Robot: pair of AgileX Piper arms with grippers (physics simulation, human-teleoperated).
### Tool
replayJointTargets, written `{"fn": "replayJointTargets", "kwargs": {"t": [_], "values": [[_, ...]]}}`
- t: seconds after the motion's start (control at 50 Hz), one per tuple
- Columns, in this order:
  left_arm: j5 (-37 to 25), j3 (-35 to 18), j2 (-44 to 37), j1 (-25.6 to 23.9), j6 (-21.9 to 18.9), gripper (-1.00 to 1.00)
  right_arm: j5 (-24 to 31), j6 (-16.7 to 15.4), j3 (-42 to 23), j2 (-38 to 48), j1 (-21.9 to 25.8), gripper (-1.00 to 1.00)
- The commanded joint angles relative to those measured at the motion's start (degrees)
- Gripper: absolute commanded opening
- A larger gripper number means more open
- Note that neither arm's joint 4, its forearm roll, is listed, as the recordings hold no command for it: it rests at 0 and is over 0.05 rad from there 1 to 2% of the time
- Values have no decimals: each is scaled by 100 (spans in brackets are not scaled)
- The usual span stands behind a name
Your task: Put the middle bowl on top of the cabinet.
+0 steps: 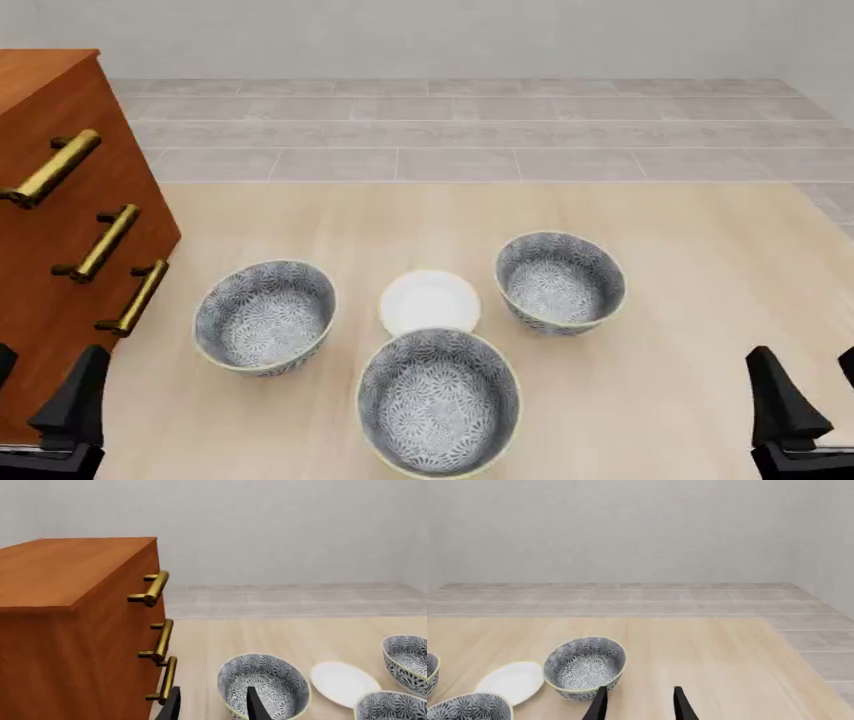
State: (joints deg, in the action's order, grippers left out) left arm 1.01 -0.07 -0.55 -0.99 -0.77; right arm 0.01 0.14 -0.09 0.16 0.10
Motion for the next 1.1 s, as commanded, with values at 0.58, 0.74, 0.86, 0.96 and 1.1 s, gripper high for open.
{"fn": "replayJointTargets", "kwargs": {"t": [0.58,0.74,0.86,0.96,1.1], "values": [[1370,-308,-2966,338,285,100,-1,-90,-22,47,-37,100],[1621,-557,-3972,235,484,100,10,-93,-24,50,-41,100],[1699,-789,-4870,6,966,100,8,-95,-13,56,-50,100],[1511,-967,-4858,91,711,100,3,-95,-16,59,-54,100],[1357,-1117,-4960,92,672,100,18,-90,-16,43,-65,100]]}}
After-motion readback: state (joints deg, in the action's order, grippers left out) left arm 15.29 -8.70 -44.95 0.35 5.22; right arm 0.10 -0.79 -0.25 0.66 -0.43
